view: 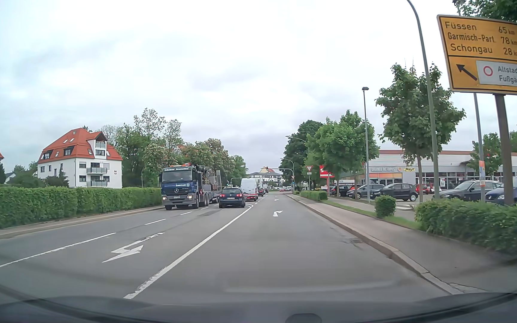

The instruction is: Follow the waypoints while adhering to traffic rules and regulations

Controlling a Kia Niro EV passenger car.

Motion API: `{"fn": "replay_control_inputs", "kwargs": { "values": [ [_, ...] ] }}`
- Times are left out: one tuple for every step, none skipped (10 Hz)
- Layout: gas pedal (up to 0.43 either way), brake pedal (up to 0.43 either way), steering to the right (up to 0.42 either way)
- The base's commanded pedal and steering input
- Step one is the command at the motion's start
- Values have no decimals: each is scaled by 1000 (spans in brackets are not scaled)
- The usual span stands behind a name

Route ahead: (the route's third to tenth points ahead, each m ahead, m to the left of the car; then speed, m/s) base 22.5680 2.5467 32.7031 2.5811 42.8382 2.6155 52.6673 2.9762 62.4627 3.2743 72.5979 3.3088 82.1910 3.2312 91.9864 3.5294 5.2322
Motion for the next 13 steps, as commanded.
{"fn": "replay_control_inputs", "kwargs": {
  "values": [
    [287,0,-10],
    [287,0,-10],
    [287,0,-10],
    [287,0,-9],
    [287,0,-9],
    [287,0,-8],
    [287,0,-7],
    [287,0,-5],
    [287,0,-4],
    [287,0,-4],
    [287,0,-4],
    [287,0,-4],
    [287,0,-4]
  ]
}}
